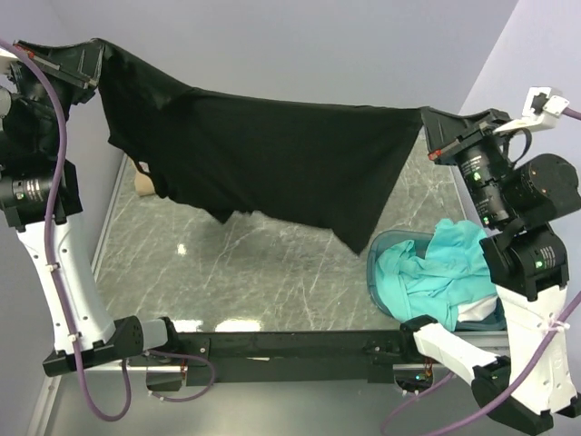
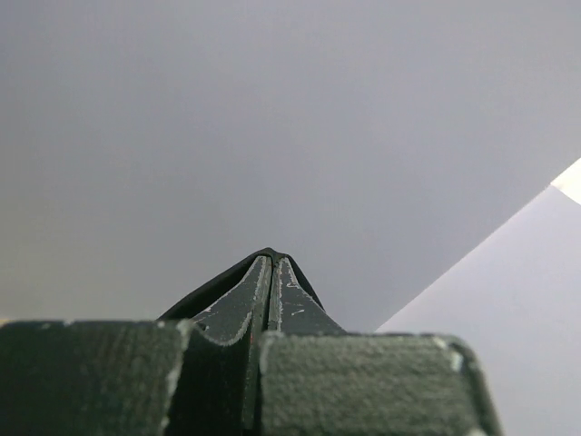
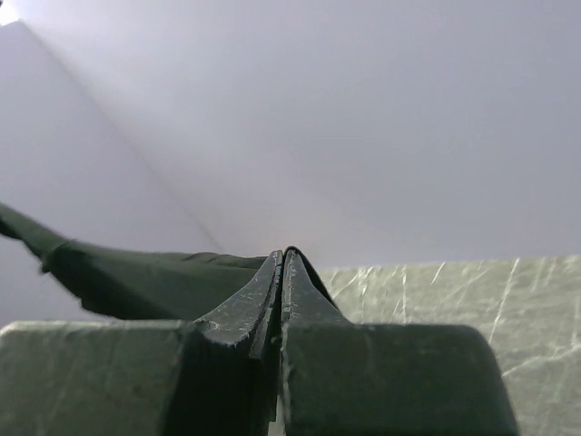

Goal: Fold and stack the t-shirts
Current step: Flatten the tshirt out

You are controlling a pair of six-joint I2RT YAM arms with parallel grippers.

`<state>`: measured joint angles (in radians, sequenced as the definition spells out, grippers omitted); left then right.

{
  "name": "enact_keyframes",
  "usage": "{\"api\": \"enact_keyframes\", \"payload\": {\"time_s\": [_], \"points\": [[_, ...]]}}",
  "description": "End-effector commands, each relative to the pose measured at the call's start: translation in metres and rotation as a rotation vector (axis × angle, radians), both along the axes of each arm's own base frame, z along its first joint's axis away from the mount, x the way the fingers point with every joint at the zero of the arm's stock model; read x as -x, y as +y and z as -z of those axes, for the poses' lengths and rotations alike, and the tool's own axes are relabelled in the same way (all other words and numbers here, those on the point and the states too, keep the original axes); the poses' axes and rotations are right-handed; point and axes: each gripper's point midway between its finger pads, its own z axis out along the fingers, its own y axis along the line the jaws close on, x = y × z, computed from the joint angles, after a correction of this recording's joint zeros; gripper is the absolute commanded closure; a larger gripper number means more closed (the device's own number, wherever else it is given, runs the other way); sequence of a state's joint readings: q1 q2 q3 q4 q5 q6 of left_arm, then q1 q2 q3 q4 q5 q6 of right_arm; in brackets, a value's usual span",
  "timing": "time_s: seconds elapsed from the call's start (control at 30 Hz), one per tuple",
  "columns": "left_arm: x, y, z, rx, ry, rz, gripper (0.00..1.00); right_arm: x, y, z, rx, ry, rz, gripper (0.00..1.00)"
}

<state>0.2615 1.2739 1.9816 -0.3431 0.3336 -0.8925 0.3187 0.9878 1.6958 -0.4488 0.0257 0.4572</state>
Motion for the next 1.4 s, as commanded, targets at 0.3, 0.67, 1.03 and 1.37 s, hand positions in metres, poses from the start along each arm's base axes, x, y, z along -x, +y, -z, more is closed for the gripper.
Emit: {"api": "enact_keyframes", "payload": {"time_s": [0.3, 0.67, 1.03, 1.37], "points": [[-0.113, -0.005, 0.092, -0.036, 0.212, 0.136, 0.99, -0.089, 0.010, 0.073, 0.006, 0.197, 0.087, 1.00], [-0.181, -0.005, 0.129, 0.015, 0.316, 0.200, 0.99, -0.167, 0.016, 0.129, 0.002, 0.350, 0.077, 1.00], [-0.102, -0.011, 0.051, -0.011, 0.143, 0.135, 0.99, -0.120, 0.020, 0.078, -0.038, 0.256, 0.000, 1.00], [0.013, -0.005, 0.009, -0.114, 0.008, -0.066, 0.99, -0.013, -0.009, 0.038, -0.036, 0.089, 0.032, 1.00]]}}
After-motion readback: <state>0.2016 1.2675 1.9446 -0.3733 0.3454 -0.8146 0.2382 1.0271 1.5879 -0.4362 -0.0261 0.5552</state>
